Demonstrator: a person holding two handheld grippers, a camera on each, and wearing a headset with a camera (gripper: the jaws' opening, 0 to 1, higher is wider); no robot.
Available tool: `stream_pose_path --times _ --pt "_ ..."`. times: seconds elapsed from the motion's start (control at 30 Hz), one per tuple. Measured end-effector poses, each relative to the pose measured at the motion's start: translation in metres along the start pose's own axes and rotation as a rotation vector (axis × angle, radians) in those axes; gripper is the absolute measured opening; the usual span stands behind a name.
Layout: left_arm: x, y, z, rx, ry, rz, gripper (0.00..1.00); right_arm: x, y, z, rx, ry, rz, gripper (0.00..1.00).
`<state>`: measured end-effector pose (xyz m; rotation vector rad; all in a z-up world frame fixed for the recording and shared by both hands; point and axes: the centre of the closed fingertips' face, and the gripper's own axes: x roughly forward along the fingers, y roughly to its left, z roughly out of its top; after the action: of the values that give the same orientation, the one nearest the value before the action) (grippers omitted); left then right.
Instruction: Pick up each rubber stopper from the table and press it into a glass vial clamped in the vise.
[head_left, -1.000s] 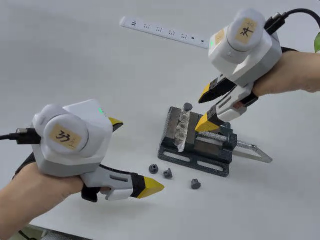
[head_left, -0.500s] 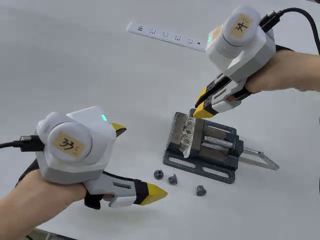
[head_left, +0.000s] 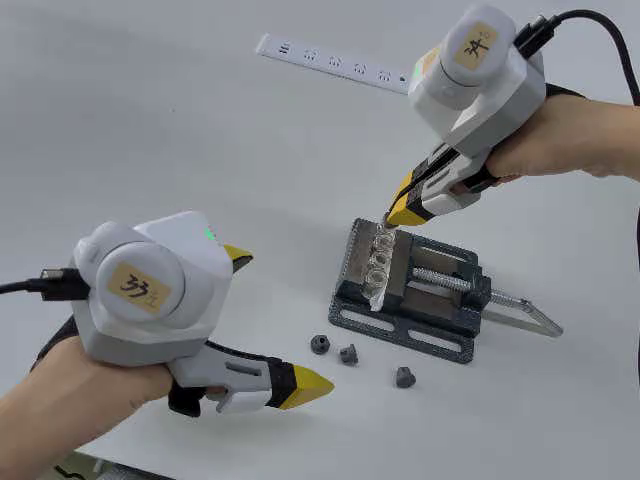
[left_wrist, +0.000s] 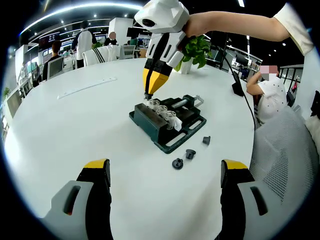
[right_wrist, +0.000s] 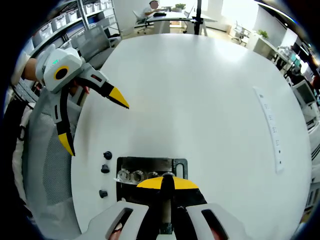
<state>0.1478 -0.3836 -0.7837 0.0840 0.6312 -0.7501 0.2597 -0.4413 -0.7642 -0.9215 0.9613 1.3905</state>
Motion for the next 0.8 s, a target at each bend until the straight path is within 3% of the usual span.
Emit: stream_pose_path --times 0.23,0.33,0.6,0.8 --pt "-0.0001 0.0003 -0.0003 -0.001 0.002 0.001 0.9 0.0002 0.0001 0.0005 0.04 0.0 0.019 0.0" --pt "-0.0007 0.0009 0.0003 -0.002 -0.001 0.003 0.9 0.0003 0.0003 0.0008 0.025 0.005 0.017 0.0" --pt "0.0001 0.0011 -0.0006 -0.009 0.0 0.002 0.9 0.0029 -0.0004 0.0003 -0.014 0.052 -0.02 0.0" --pt "0.0016 0.0001 -0.0014 -0.01 0.002 -0.002 0.9 0.0029 -0.0006 0.001 -0.032 0.1 -0.014 0.0"
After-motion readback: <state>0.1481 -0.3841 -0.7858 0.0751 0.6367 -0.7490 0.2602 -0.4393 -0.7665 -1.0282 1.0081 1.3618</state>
